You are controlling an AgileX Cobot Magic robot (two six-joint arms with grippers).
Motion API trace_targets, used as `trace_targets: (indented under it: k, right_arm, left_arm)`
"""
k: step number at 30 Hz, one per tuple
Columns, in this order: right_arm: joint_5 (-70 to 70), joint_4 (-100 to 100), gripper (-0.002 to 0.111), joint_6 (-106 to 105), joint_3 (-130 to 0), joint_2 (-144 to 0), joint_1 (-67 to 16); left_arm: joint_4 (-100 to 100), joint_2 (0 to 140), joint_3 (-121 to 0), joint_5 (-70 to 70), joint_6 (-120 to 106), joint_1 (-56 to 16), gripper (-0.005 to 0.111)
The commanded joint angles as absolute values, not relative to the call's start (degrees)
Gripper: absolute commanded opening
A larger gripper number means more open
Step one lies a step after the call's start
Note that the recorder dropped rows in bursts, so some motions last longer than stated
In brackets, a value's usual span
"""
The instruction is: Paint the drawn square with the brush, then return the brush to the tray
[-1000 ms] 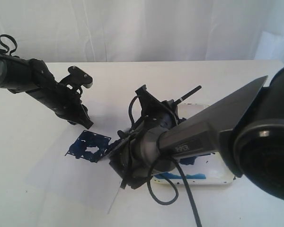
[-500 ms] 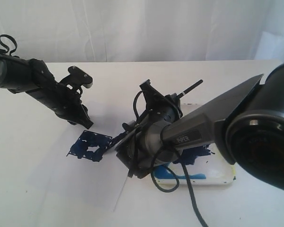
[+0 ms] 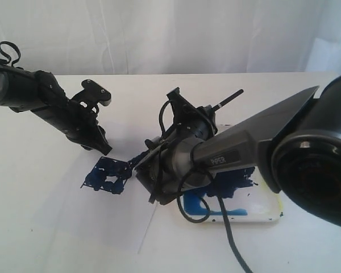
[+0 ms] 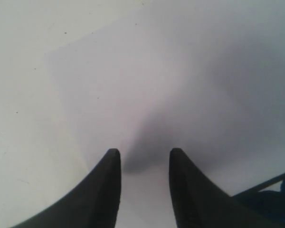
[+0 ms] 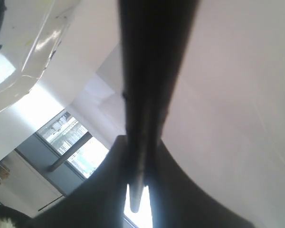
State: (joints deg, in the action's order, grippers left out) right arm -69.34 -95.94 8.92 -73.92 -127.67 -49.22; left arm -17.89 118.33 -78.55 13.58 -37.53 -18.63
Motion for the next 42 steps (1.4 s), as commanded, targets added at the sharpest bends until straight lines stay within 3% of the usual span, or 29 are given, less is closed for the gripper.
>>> trace_targets:
  k: [1, 18, 42]
  right_arm:
    - [-70.0, -95.6, 0.000, 10.6, -73.9, -127.5, -51.6]
    - [-70.0, -98.5, 0.000, 10.4, -74.1, -131.5, -51.8]
    - [-70.0, -98.2, 0.000, 9.7, -79.2, -131.5, -46.0]
  left_arm:
    - [-17.6, 118.3, -78.2, 15.9, -37.4, -18.4, 0.040]
    - [-17.6, 118.3, -78.2, 16.1, -37.4, -18.4, 0.040]
    - [-17.6, 118.3, -78.2, 16.1, -37.9, -18.4, 0.040]
